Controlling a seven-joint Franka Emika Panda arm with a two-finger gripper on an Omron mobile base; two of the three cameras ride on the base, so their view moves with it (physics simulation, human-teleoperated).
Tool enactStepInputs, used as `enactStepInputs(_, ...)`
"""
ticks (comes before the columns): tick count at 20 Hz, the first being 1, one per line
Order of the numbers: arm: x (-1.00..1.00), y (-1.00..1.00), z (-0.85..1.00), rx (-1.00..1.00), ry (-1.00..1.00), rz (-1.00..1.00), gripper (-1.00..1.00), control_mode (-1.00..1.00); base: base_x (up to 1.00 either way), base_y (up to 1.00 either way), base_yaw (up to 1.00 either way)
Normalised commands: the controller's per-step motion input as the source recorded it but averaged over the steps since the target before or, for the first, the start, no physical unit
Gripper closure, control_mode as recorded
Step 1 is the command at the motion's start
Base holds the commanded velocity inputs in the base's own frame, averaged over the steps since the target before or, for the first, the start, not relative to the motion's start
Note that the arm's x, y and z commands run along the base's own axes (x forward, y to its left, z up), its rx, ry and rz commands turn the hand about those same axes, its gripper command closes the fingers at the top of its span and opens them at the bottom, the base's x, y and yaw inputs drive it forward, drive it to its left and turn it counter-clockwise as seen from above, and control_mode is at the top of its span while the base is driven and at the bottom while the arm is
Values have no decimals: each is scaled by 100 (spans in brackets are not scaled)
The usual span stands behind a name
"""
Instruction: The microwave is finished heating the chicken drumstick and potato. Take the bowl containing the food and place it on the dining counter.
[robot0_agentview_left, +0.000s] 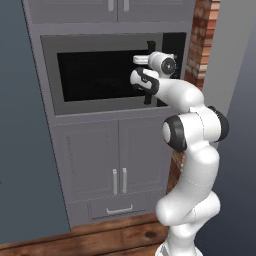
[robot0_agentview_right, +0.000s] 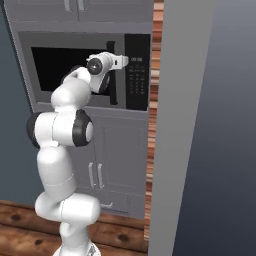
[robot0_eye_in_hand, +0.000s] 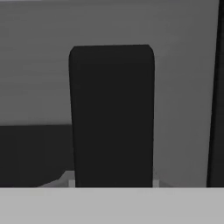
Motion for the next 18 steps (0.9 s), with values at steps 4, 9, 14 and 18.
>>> enactStepInputs(4, -30, 0, 1, 0, 0, 0, 100, -100, 0, 0, 0)
enactStepInputs(9, -77, 0, 27, 0, 0, 0, 100, -100, 0, 0, 0)
enactStepInputs(14, -100, 1, 52, 0, 0, 0, 100, -100, 0, 0, 0)
enactStepInputs(18, -100, 11, 62, 0, 0, 0, 100, -100, 0, 0, 0)
